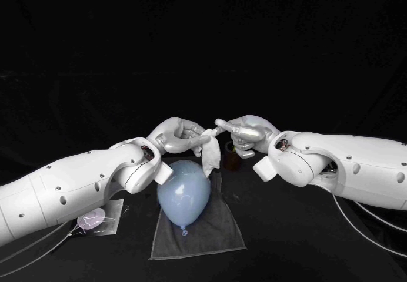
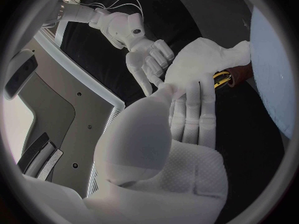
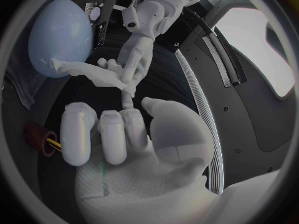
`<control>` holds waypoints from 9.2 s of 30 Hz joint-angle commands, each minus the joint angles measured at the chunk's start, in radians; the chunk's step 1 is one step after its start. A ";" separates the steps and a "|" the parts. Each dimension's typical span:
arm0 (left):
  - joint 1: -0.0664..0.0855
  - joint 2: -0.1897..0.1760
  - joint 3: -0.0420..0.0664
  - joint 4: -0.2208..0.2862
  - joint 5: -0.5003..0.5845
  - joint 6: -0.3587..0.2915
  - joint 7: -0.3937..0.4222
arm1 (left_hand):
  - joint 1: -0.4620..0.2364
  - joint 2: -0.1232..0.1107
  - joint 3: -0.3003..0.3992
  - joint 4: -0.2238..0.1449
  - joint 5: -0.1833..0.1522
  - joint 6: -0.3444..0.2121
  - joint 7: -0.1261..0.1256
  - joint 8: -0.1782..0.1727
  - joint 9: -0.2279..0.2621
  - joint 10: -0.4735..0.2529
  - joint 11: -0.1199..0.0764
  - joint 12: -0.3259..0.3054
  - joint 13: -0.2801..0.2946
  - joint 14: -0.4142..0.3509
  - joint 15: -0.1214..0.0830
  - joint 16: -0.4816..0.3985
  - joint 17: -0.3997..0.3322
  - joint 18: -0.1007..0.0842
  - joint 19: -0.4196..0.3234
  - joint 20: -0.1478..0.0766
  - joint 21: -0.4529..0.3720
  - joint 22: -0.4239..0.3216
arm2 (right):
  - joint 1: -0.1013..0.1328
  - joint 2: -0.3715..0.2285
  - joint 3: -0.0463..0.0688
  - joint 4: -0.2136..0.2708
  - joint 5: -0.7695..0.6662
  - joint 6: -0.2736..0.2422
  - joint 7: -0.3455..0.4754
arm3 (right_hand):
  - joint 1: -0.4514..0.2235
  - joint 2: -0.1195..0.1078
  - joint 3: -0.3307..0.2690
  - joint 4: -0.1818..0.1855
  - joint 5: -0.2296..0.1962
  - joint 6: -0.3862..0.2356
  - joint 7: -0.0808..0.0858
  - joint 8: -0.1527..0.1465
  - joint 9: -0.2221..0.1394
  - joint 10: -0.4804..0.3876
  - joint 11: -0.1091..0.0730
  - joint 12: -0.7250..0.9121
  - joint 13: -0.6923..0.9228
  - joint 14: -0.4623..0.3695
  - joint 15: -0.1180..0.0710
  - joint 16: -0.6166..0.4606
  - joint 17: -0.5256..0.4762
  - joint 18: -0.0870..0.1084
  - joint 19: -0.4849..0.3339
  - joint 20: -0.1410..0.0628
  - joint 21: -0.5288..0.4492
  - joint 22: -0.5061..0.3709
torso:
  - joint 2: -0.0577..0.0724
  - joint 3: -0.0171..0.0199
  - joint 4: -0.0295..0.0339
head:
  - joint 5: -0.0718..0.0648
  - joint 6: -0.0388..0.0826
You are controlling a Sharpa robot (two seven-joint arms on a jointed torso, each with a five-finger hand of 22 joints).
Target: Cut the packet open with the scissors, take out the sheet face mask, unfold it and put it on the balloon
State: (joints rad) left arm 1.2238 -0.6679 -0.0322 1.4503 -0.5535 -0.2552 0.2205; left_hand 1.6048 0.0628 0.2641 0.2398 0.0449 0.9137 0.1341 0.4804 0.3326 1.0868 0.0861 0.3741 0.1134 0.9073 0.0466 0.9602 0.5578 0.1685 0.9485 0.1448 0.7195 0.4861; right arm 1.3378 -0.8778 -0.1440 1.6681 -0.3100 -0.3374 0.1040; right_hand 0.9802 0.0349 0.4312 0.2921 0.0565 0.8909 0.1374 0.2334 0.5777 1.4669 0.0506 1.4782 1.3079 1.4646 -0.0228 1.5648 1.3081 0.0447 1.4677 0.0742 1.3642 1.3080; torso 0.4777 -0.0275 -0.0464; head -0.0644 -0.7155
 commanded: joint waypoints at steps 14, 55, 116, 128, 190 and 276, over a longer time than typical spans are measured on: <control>0.001 -0.005 0.001 0.004 0.025 0.043 0.016 | -0.059 -0.019 0.122 0.038 0.003 -0.006 0.007 0.004 0.050 0.003 0.007 -0.010 0.011 -0.010 -0.001 0.012 0.008 0.012 -0.009 0.001 0.003 0.000 | -0.016 -0.018 0.000 -0.009 0.053 0.055 0.075 | 0.084 0.026 -0.036 -0.085 0.003 0.010 0.002 -0.033 -0.015 0.049 0.006 -0.005 0.213 0.106 0.008 0.006 0.263 0.008 0.021 0.010 -0.010 0.103 | 0.001 0.0009 0.0009 | -0.004 0.002; 0.001 -0.009 0.001 0.007 0.026 0.051 0.011 | -0.105 -0.045 0.187 0.015 0.003 -0.003 0.005 0.013 0.074 0.009 0.004 -0.008 0.025 -0.010 -0.002 0.016 0.014 0.013 -0.006 0.001 0.003 -0.001 | -0.022 0.005 0.000 -0.016 0.026 -0.012 0.138 | 0.285 -0.058 0.099 -0.365 -0.006 0.061 0.013 -0.068 -0.049 0.044 0.015 -0.003 0.210 0.106 0.018 0.006 0.263 0.009 0.018 0.022 -0.015 0.105 | 0.000 -0.0002 0.0005 | -0.002 0.005; 0.001 -0.009 0.001 0.005 0.102 -0.016 0.013 | -0.159 -0.119 0.183 -0.005 0.003 0.036 -0.025 0.041 0.104 0.057 -0.021 0.019 0.054 0.025 -0.023 0.033 0.022 0.015 0.020 -0.011 0.011 0.000 | -0.084 0.030 -0.001 -0.015 -0.236 -0.150 0.073 | 0.249 -0.098 -0.053 -0.312 -0.008 0.018 0.023 -0.057 -0.065 -0.051 0.027 -0.104 0.135 0.106 0.028 0.006 0.263 0.041 -0.049 0.029 -0.170 0.006 | 0.000 -0.0006 0.0009 | -0.002 -0.006; 0.001 -0.009 0.001 0.006 0.105 -0.016 0.013 | -0.159 -0.119 0.183 -0.005 0.003 0.036 -0.025 0.041 0.104 0.058 -0.021 0.019 0.054 0.025 -0.023 0.033 0.022 0.015 0.020 -0.011 0.011 0.000 | -0.084 0.034 -0.001 -0.011 -0.284 -0.180 0.085 | 0.175 -0.160 -0.158 -0.253 -0.008 -0.018 0.028 -0.060 -0.069 -0.098 0.033 -0.147 0.100 0.102 0.035 0.003 0.254 0.051 -0.074 0.036 -0.222 -0.027 | 0.000 -0.0001 0.0001 | -0.001 -0.007; 0.001 -0.022 0.001 -0.038 0.076 0.068 0.007 | -0.140 -0.118 0.186 -0.152 0.003 -0.017 0.011 0.028 0.130 -0.046 0.007 0.053 0.116 -0.049 0.004 0.036 0.033 0.006 -0.056 -0.002 0.063 0.053 | -0.027 -0.027 0.005 0.026 -0.363 -0.216 0.045 | 0.297 -0.014 0.114 -0.366 -0.008 0.079 -0.044 0.157 0.026 -0.018 -0.034 -0.073 0.134 0.106 -0.024 0.006 0.263 0.035 -0.029 -0.017 -0.148 0.028 | 0.000 -0.0005 0.0008 | -0.004 -0.008; 0.001 -0.081 0.001 -0.028 0.162 0.328 -0.125 | -0.467 -0.031 0.253 0.036 0.003 0.014 -0.028 0.144 0.226 -0.137 -0.016 0.293 0.291 -0.122 -0.009 0.146 0.024 0.013 -0.051 0.026 -0.035 -0.018 | -0.022 -0.014 0.006 0.010 -0.165 -0.030 0.036 | 0.266 -0.023 0.186 -0.390 -0.004 0.075 -0.044 0.189 0.028 0.001 -0.035 -0.050 0.151 0.106 -0.026 0.006 0.263 0.032 -0.019 -0.019 -0.133 0.041 | 0.001 -0.0009 0.0002 | 0.020 -0.012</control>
State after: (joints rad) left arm 1.2241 -0.7494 -0.0322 1.4202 -0.3970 0.0844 0.0859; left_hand 1.1390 0.0389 0.5163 0.2719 0.0499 0.9318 0.1059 0.6260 0.5610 0.9551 0.0700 0.6705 0.4069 0.7921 0.0373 1.1100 0.5825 0.1693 0.8973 0.1681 0.6872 0.4687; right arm 1.3152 -0.8919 -0.1395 1.6776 -0.5008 -0.4000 0.1321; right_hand 1.2494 0.0105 0.6120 -0.0990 0.0464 0.9594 0.0945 0.4054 0.5666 1.4614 0.0160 1.4243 1.3081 1.4473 -0.0203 1.5673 1.3081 0.0597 1.4428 0.0555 1.2255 1.3079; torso 0.4776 -0.0282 -0.0461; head -0.0443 -0.7282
